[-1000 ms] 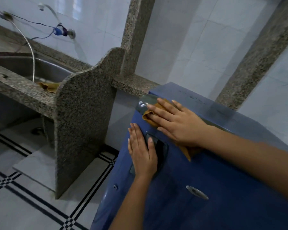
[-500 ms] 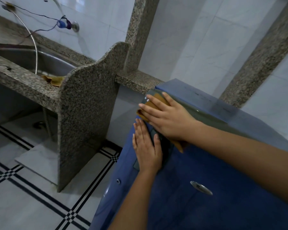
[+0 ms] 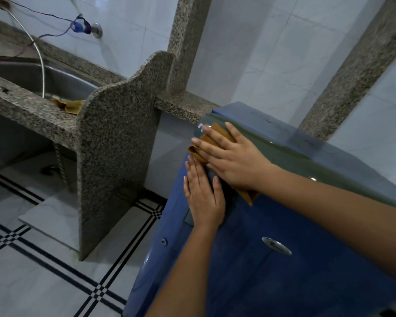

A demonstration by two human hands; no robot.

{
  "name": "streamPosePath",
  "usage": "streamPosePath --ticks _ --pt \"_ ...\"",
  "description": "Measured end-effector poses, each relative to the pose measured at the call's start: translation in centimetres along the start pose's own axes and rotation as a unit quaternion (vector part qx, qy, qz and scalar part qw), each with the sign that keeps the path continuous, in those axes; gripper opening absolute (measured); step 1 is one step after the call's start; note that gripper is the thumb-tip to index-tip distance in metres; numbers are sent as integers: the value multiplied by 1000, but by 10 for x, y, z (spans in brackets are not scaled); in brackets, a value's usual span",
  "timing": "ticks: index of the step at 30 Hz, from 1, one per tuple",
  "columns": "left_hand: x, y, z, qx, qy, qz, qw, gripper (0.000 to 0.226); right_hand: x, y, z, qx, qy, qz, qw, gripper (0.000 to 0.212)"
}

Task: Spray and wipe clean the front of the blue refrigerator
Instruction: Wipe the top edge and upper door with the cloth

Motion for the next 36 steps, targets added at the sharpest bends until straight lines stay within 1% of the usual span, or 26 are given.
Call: streamPosePath --ticks 2,5,9,11,13,16,19,20,21,22,23,25,26,28,29,30,31,32,33,34,36 --pt "1 -8 -1 -13 2 9 1000 69 -3 -43 1 8 2 4 1000 50" --pt "2 -21 1 -36 17 25 999 69 4 -90 -1 0 13 -25 1000 48" --pt "0 -25 2 -38 27 30 998 72 1 -38 2 -13 14 -31 999 49" --pt "0 -26 -1 -30 23 27 999 74 0 -29 1 -15 12 -28 999 50" --pt "0 -25 0 -32 23 36 999 75 -5 -56 1 -16 14 -16 1000 51" --pt "3 -22 1 -31 20 52 998 75 -2 -99 3 -20 34 -28 999 46" --pt "11 -28 -10 -12 6 56 998 73 10 -108 0 -16 83 -74 994 39" --pt "14 -31 -14 -7 -6 51 999 73 16 -106 -3 -33 129 -94 987 37" --pt "18 -32 -19 0 -24 44 999 73 22 -105 -6 -69 197 -111 972 35" --pt "22 -32 -22 9 -43 32 999 72 27 -105 -9 -124 281 -125 943 34" --pt "27 -33 -29 17 -63 22 998 69 33 -110 -14 -184 361 -145 903 34" --pt "37 -33 -39 34 -110 0 993 58 40 -116 -17 -289 476 -195 808 27" --pt "42 -33 -44 44 -135 -1 990 47 43 -119 -18 -338 533 -212 746 25" --pt "46 -30 -57 84 -206 40 974 19 47 -123 -20 -428 649 -233 584 27" --pt "46 -29 -64 109 -248 77 959 14 47 -125 -19 -460 689 -242 505 26" --pt "45 -29 -71 137 -292 117 940 15 48 -128 -17 -482 711 -247 447 26" --pt "44 -30 -77 171 -338 155 913 20 50 -129 -15 -495 717 -244 426 29" --pt "42 -30 -82 202 -376 188 884 26 53 -128 -12 -497 717 -233 430 33" --pt "41 -30 -86 223 -399 216 863 29 54 -126 -10 -492 716 -218 445 36" --pt "41 -29 -91 225 -403 238 854 29 56 -123 -9 -482 715 -202 464 38" --pt "44 -26 -98 215 -395 248 858 19 60 -120 -10 -450 717 -171 504 38"
Point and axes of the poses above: each hand's wrist, its own y-axis towards the middle knuckle, its own x-axis out of the back of the hand, z = x × y, the point moved 6 cm from there along y, towards the middle knuckle, and after that the axes turned 1 degree about y, right-handed, at the moved point
